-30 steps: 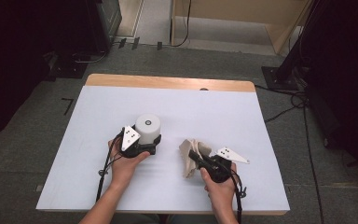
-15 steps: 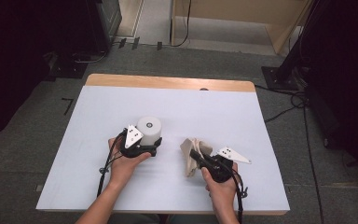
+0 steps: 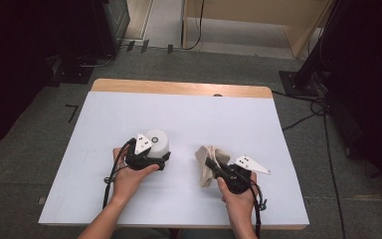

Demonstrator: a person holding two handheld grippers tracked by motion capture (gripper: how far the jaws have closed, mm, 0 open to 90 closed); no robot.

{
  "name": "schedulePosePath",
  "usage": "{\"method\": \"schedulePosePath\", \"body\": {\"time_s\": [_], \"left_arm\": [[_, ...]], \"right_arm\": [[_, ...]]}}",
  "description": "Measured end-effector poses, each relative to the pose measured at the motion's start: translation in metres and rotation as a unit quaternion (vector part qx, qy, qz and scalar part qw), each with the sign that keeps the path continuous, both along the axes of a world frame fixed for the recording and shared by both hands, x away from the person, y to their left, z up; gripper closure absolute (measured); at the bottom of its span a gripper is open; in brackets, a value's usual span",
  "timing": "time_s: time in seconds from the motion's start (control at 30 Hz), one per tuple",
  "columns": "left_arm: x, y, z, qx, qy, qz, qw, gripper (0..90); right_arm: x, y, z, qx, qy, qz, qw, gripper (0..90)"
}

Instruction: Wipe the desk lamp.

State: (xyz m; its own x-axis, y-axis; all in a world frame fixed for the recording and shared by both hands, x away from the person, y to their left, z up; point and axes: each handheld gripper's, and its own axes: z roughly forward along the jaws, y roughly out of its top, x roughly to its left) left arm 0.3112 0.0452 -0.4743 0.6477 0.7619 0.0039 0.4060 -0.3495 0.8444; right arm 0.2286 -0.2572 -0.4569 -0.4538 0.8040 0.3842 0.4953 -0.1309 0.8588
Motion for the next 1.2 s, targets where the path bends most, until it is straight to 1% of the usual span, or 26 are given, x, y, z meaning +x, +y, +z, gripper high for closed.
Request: {"method": "schedulePosePath", "body": {"time_s": [0.03, 0.07, 0.17, 0.23, 0.27, 0.33, 0.37, 0.4, 0.47, 0.5, 0.63, 0.67, 0.73, 0.87, 0.93, 1.0, 1.13, 1.2], "left_arm": [[0.0, 0.001, 0.0, 0.001, -0.001, -0.004, 1.0, 8.2], [0.0, 0.001, 0.0, -0.001, -0.001, -0.005, 1.0, 8.2], [-0.001, 0.001, -0.001, -0.004, -0.002, -0.007, 1.0, 8.0], [-0.002, 0.001, 0.0, -0.009, 0.003, -0.006, 0.9999, 7.5], [-0.002, 0.002, 0.0, -0.021, 0.011, -0.007, 0.9997, 6.4], [-0.001, 0.005, 0.001, -0.039, 0.024, -0.019, 0.9988, 0.7], [-0.001, 0.006, 0.001, -0.045, 0.028, -0.02, 0.9984, 0.4], [-0.001, 0.007, 0.002, -0.046, 0.03, -0.02, 0.9983, 0.4], [-0.002, 0.007, 0.003, -0.042, 0.027, -0.022, 0.9985, 0.0], [-0.003, 0.008, 0.003, -0.041, 0.027, -0.021, 0.9986, 0.0], [-0.003, 0.011, 0.006, -0.057, 0.034, -0.021, 0.9976, 0.0], [-0.004, 0.012, 0.006, -0.061, 0.034, -0.021, 0.9973, 0.0], [-0.006, 0.014, 0.008, -0.063, 0.032, -0.023, 0.9972, 0.0], [-0.013, 0.019, 0.013, -0.069, 0.023, -0.024, 0.9971, 0.0], [-0.018, 0.023, 0.015, -0.07, 0.019, -0.029, 0.9969, 0.0], [-0.024, 0.028, 0.016, -0.071, 0.018, -0.034, 0.9968, 0.0], [-0.032, 0.034, 0.018, -0.069, 0.016, -0.038, 0.9967, 0.0], [-0.035, 0.037, 0.02, -0.07, 0.015, -0.041, 0.9966, 0.0]], "right_arm": [[0.0, 0.0, 0.002, -0.001, 0.0, -0.003, 1.0, 81.0], [0.001, -0.001, 0.004, -0.007, -0.005, -0.005, 1.0, 80.9], [0.006, -0.002, 0.011, -0.018, -0.009, -0.007, 0.9998, 80.8], [0.009, -0.003, 0.017, -0.022, -0.017, -0.01, 0.9996, 80.8], [0.011, -0.004, 0.021, -0.025, -0.021, -0.01, 0.9994, 80.7], [0.017, -0.005, 0.027, -0.028, -0.024, -0.013, 0.9993, 80.6], [0.02, -0.006, 0.029, -0.031, -0.027, -0.014, 0.9991, 80.5], [0.023, -0.007, 0.03, -0.035, -0.028, -0.016, 0.9989, 80.5], [0.03, -0.01, 0.031, -0.037, -0.026, -0.022, 0.9987, 80.4], [0.033, -0.011, 0.03, -0.038, -0.024, -0.023, 0.9987, 80.2], [0.043, -0.016, 0.023, -0.045, -0.011, -0.033, 0.9984, 80.2], [0.044, -0.017, 0.021, -0.048, -0.009, -0.036, 0.9982, 80.1], [0.048, -0.019, 0.016, -0.052, -0.002, -0.036, 0.998, 79.7], [0.054, -0.022, 0.005, -0.061, 0.013, -0.039, 0.9973, 77.6], [0.056, -0.024, -0.001, -0.064, 0.022, -0.039, 0.9969, 77.4], [0.057, -0.026, -0.005, -0.067, 0.026, -0.041, 0.9966, 76.4], [0.058, -0.033, -0.012, -0.071, 0.036, -0.049, 0.9956, 71.0], [0.057, -0.037, -0.013, -0.067, 0.043, -0.052, 0.9955, 66.2]]}}
